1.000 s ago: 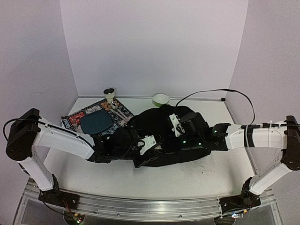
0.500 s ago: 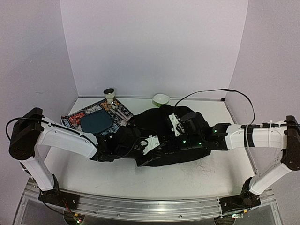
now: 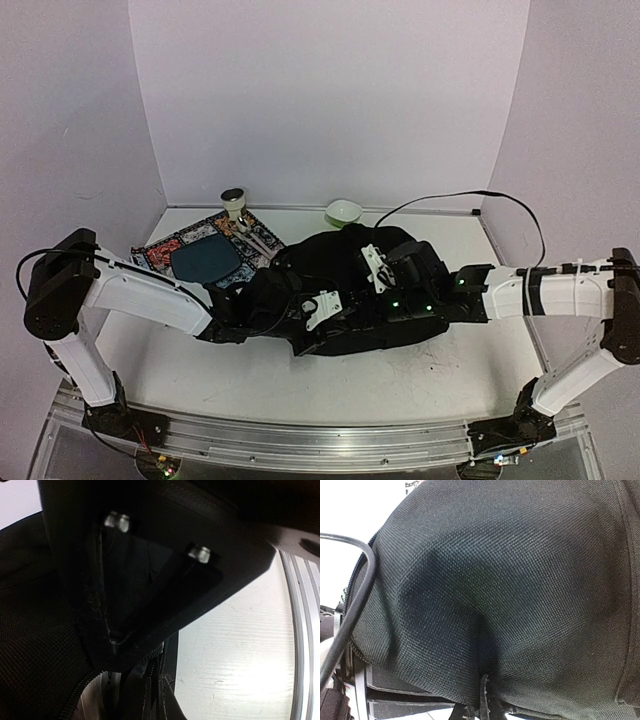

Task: Pack the student bag
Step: Grab the largest pocket of the student bag.

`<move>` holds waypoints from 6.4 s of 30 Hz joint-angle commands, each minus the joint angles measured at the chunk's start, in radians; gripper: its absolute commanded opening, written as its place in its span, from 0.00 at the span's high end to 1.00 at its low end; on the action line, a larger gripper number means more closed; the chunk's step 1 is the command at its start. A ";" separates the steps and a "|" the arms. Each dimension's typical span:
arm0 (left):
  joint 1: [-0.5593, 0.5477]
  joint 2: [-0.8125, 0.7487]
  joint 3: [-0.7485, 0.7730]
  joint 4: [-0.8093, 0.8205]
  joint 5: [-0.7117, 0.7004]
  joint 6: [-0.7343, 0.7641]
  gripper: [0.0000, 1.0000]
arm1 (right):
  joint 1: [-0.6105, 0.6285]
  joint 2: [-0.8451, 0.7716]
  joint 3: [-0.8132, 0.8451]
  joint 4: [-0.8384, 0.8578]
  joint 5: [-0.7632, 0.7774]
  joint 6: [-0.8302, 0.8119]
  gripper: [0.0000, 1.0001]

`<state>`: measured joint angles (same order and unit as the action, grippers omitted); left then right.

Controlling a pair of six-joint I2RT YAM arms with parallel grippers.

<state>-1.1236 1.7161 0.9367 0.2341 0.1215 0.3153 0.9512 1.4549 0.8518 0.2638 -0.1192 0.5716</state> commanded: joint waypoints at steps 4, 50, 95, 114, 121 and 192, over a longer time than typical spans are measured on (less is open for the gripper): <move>0.005 -0.019 0.064 -0.082 -0.045 0.000 0.94 | 0.006 -0.056 -0.003 0.052 -0.015 -0.012 0.98; 0.028 0.066 0.363 -0.450 0.160 -0.194 0.92 | 0.006 0.015 0.006 -0.001 0.075 -0.005 0.92; 0.097 -0.032 0.258 -0.575 0.095 -0.328 0.74 | 0.005 0.010 -0.006 0.007 0.078 -0.001 0.89; 0.068 0.076 0.320 -0.574 0.153 -0.307 0.75 | 0.005 0.010 -0.004 0.014 0.081 0.007 0.89; 0.068 0.109 0.370 -0.571 0.185 -0.307 0.76 | 0.006 0.022 0.006 0.015 0.076 0.006 0.89; 0.111 -0.051 0.343 -0.589 0.146 -0.477 1.00 | 0.005 0.016 -0.060 -0.036 0.213 0.044 0.79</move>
<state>-1.0256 1.7713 1.3038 -0.3369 0.3395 -0.1616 0.9554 1.4765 0.8158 0.2866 0.0386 0.5960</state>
